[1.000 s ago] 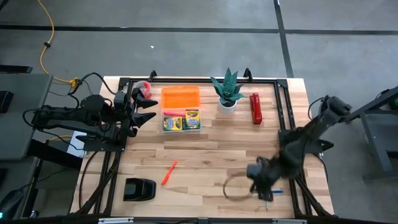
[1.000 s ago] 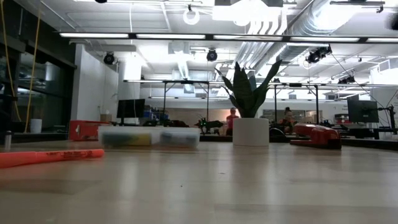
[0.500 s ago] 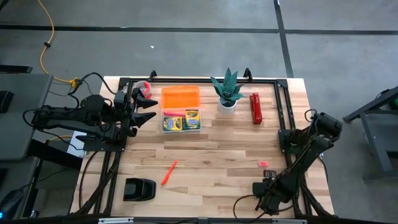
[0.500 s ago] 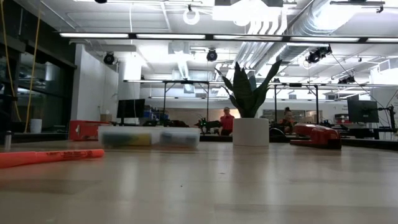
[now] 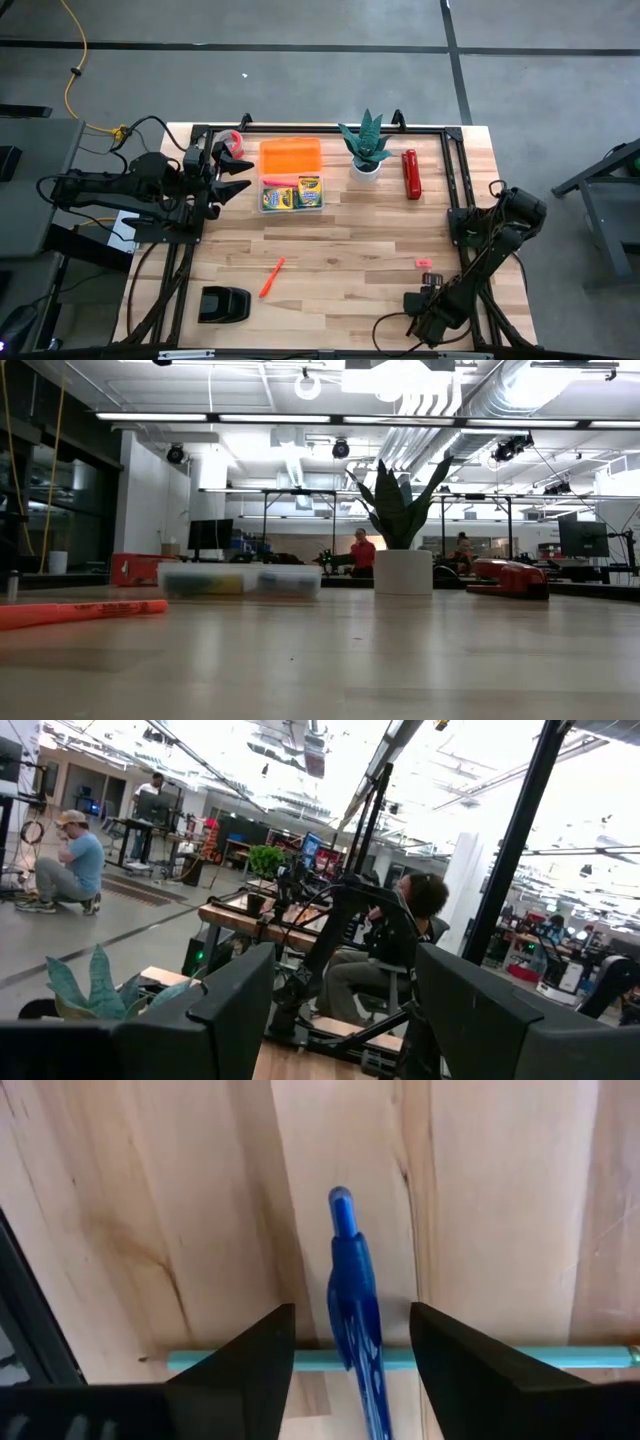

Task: Pack school essentials
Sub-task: Put the blue pen into the orange supply box

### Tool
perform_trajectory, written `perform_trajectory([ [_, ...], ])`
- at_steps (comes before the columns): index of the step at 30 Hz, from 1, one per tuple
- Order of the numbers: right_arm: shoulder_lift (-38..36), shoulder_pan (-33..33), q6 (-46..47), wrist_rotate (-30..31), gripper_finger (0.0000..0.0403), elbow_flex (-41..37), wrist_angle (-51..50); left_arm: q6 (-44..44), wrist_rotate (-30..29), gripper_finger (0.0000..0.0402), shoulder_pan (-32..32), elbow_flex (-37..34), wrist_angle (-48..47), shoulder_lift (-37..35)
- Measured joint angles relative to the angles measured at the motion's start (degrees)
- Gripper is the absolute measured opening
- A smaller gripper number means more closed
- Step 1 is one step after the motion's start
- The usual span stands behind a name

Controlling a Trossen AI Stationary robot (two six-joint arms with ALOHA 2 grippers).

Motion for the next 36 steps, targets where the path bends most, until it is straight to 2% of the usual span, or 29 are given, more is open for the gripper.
perform_trajectory([
  [8,0.0,0.0,0.5,0.7,0.0089,0.0,0.0,0.0,0.0,0.0231,0.0,0.0,0.0,0.0],
  [14,0.0,0.0,0.4,0.6,0.0048,0.0,0.0,0.0,0.0,0.0231,0.0,0.0,0.0,0.0],
  [28,-2.2,0.0,-3.7,0.0,0.0038,0.0,0.0,0.0,0.1,0.0231,0.0,0.0,0.0,0.0],
  [32,-6.0,-0.4,-4.2,0.0,0.0037,0.0,-1.2,0.0,0.0,0.0231,0.0,0.0,0.0,0.0],
  [36,-12.8,-3.3,-7.0,1.1,0.0037,0.0,-1.8,0.0,0.1,0.0231,0.0,0.0,0.0,0.0],
])
